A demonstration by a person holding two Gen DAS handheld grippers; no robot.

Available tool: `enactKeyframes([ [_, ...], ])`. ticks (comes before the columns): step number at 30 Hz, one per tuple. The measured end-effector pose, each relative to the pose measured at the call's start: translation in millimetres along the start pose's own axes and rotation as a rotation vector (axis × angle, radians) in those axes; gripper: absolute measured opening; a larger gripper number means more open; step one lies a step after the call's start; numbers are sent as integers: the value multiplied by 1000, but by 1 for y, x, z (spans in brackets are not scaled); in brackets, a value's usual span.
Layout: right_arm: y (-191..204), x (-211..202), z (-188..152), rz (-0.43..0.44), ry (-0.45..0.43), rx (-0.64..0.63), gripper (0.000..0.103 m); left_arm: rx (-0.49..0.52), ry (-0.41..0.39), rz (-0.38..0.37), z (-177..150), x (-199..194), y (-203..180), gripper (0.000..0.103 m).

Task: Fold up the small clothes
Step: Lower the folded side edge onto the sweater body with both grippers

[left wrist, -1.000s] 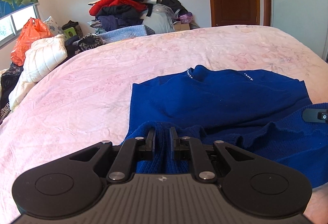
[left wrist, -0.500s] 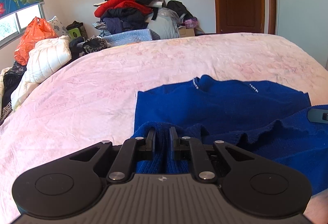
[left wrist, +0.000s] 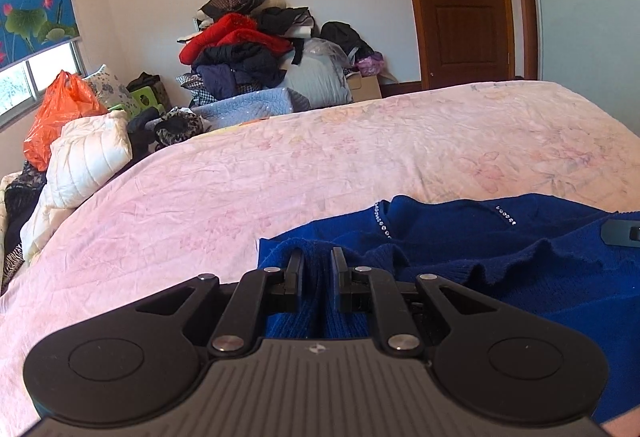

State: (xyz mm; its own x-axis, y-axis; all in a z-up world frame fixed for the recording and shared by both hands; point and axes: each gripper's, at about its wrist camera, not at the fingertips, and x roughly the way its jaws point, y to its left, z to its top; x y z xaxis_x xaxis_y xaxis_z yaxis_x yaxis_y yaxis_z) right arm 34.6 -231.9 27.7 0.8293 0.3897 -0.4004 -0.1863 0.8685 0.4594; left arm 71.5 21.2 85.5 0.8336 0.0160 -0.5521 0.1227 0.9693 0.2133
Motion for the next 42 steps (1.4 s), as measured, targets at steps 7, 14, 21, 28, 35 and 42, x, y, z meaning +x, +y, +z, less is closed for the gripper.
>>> enactKeyframes([
  [7, -12, 15, 9, 19, -8, 49, 11, -7, 26, 9, 8, 20, -1, 12],
  [14, -23, 34, 14, 21, 2, 80, 11, 5, 49, 24, 18, 42, -3, 12],
  [21, -39, 58, 15, 9, 25, 126, 11, 38, 7, 96, 25, 67, -4, 12],
  [28, -57, 74, 11, 8, 61, 180, 12, -37, 128, -35, 12, 88, 21, 12],
  [35, -64, 81, 6, 9, 87, 187, 15, -227, 300, -273, -28, 93, 59, 29],
  [42, -67, 84, 3, 1, 99, 192, 16, -277, 277, -336, -44, 96, 53, 62],
])
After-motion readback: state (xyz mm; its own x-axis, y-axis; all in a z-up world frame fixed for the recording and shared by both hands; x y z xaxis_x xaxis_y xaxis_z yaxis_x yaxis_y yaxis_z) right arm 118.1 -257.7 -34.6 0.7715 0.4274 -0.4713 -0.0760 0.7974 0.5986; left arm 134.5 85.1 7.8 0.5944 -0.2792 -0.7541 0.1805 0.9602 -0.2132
